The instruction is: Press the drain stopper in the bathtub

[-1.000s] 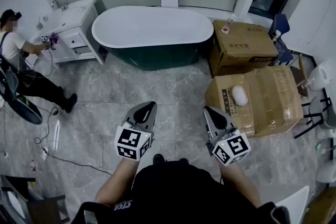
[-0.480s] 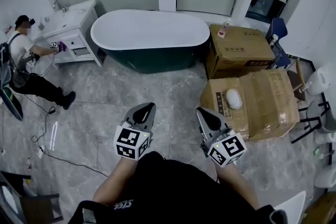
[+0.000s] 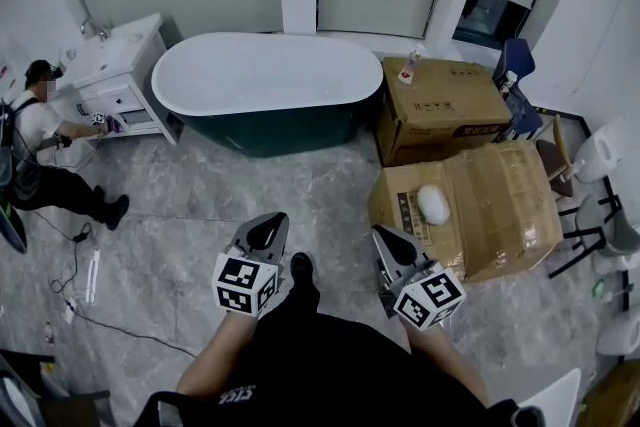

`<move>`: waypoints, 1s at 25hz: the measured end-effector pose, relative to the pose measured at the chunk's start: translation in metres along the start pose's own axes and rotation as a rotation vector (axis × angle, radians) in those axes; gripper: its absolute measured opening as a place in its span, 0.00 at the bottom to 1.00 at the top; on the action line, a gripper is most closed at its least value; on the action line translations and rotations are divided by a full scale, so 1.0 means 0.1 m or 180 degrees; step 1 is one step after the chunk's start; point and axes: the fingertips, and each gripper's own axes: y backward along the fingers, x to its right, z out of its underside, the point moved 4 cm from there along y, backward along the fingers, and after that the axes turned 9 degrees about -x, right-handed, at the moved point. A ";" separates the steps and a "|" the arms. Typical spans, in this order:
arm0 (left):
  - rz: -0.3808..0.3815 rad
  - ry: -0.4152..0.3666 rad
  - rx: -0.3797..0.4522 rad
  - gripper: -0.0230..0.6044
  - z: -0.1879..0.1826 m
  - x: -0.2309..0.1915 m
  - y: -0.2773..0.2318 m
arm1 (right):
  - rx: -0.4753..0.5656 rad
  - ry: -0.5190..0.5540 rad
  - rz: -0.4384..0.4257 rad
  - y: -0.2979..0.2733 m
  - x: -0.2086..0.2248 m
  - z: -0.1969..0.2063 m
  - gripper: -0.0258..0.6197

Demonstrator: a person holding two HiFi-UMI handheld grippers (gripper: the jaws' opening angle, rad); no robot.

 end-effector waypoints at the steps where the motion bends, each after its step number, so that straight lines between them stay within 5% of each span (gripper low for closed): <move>1: 0.0001 0.0024 -0.0004 0.07 -0.03 -0.08 -0.11 | -0.0027 -0.0002 0.0009 -0.08 0.09 -0.02 0.06; 12: 0.0221 -0.0061 0.0011 0.07 -0.75 -1.06 -1.42 | -0.0202 -0.0083 0.0195 -1.37 1.13 -0.52 0.06; 25: 0.0362 -0.0004 -0.0103 0.07 -1.09 -1.98 -2.24 | -0.0326 -0.0108 0.0065 -2.61 1.57 -0.98 0.06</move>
